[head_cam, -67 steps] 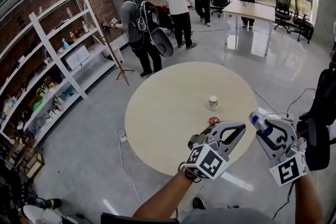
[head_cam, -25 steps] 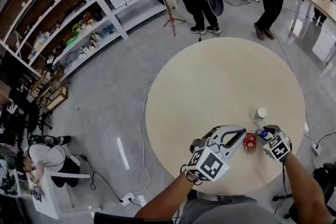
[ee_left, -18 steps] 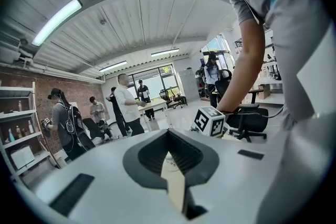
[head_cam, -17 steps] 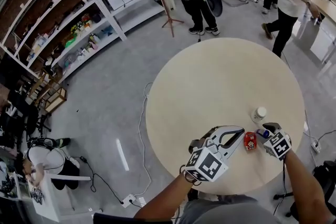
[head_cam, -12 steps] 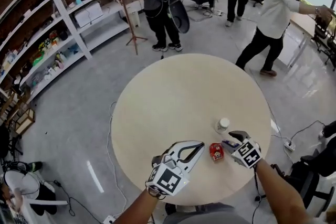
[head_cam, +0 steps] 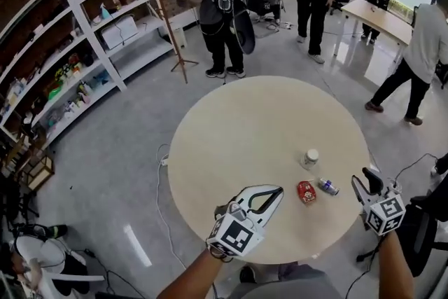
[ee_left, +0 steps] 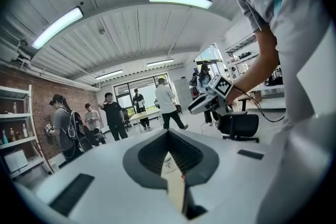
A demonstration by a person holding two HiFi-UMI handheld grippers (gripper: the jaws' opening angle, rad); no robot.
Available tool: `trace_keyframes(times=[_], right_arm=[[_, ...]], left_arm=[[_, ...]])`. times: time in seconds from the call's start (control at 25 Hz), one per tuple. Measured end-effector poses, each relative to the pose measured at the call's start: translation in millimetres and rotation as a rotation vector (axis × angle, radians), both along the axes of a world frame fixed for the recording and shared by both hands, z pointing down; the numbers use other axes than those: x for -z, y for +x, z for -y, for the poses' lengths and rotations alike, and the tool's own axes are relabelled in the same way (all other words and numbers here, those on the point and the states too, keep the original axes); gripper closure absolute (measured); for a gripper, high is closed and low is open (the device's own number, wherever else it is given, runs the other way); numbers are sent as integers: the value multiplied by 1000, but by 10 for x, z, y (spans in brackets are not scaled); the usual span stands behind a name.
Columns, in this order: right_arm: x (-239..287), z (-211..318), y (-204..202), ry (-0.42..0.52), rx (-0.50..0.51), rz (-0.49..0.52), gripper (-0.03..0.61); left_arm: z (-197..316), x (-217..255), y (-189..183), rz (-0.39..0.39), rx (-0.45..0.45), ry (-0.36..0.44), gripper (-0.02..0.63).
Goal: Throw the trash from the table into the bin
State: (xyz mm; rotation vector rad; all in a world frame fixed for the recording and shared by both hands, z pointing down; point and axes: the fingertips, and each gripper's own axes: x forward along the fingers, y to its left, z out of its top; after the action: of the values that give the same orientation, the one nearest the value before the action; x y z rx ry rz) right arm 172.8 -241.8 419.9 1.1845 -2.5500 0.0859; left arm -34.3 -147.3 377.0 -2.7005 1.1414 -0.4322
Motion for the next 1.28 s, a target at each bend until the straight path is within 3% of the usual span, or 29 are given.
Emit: trace_keyframes(times=[0.12, 0.24, 0.36, 0.64, 0.72, 0.76, 0.8, 1.28], right_arm=[[796, -628, -360, 165, 121, 14, 408], [1266, -1326, -1066, 378, 341, 18, 410], [1554, -1757, -1458, 468, 437, -9, 410], [1899, -2391, -1908, 528, 457, -41, 410], [1876, -2531, -1926, 531, 446, -62, 411], [1847, -2566, -1920, 531, 434, -76, 468], [1815, -2587, -1905, 531, 420, -86, 480], [1800, -2861, -1913, 537, 376, -114, 483]], left_arm=[[-246, 246, 94, -21, -33, 46, 572], [-536, 322, 80, 2, -60, 96, 572], [-726, 422, -10, 9, -69, 134, 572], [-1160, 679, -246, -6, -101, 192, 572], [-1280, 690, -239, -7, -112, 201, 572], [-1319, 679, -232, -8, -118, 203, 572], [-1348, 659, -221, -8, -124, 204, 572], [-1630, 660, -252, -17, -139, 213, 572]])
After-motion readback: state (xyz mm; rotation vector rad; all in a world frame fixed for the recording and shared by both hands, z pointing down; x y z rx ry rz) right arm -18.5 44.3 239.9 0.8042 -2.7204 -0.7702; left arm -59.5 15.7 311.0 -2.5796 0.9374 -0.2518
